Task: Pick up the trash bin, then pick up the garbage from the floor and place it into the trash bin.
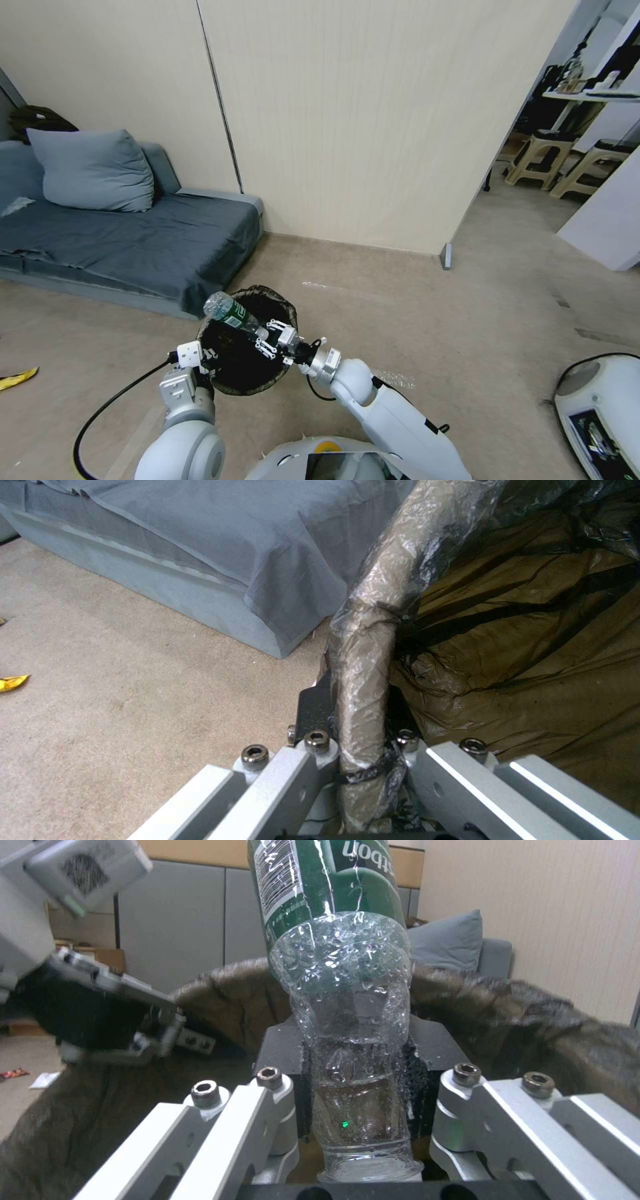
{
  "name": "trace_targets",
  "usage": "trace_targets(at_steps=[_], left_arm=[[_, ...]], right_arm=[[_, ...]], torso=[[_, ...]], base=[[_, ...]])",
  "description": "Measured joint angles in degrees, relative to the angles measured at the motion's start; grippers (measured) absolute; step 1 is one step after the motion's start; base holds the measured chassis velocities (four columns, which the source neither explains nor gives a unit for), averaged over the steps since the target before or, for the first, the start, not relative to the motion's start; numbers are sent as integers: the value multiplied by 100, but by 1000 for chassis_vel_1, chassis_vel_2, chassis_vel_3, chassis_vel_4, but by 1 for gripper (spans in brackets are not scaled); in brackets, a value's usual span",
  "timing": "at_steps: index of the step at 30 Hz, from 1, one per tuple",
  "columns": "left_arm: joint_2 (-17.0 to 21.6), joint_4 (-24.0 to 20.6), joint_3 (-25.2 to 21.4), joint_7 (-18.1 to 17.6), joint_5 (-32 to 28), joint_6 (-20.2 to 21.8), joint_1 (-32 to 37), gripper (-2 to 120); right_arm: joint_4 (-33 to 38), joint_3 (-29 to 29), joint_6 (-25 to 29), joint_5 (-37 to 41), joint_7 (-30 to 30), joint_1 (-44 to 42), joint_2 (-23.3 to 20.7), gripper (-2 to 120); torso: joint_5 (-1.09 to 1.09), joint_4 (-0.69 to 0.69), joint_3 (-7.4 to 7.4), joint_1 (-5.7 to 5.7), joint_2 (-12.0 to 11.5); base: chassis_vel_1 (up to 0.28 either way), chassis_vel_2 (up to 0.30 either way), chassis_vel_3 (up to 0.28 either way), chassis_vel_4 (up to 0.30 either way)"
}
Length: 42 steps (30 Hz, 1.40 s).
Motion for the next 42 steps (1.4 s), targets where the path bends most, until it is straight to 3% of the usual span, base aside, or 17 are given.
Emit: trace_targets(at_steps=[3,9,16,25,33,42], left_arm=[[-4,0,-6,-1,5,0,-3,0],[-23,0,-6,-25,12,-3,-27,0],[-38,0,5,-31,28,-6,-94,0],[-30,0,18,20,-59,-77,-126,0],[-7,93,24,109,-37,-131,-124,0],[48,198,23,199,2,-215,-143,0]], right_arm=[[-3,14,5,-33,-17,-28,-1,24],[-19,18,45,-99,-62,-96,18,42],[-88,21,110,-99,-133,-71,41,74],[-28,-8,173,-165,-167,-90,-4,104],[493,-35,217,-405,-24,-155,4,114],[1399,353,53,-501,331,-300,6,111]], torso=[[0,0,0,0,0],[0,0,0,0,0],[0,-1,0,0,0],[0,-1,0,0,0],[-1,0,0,0,0],[0,0,0,0,0]], base=[[0,0,0,0],[0,0,0,0],[0,0,0,0],[0,0,0,0],[0,0,0,0],[0,0,0,0]])
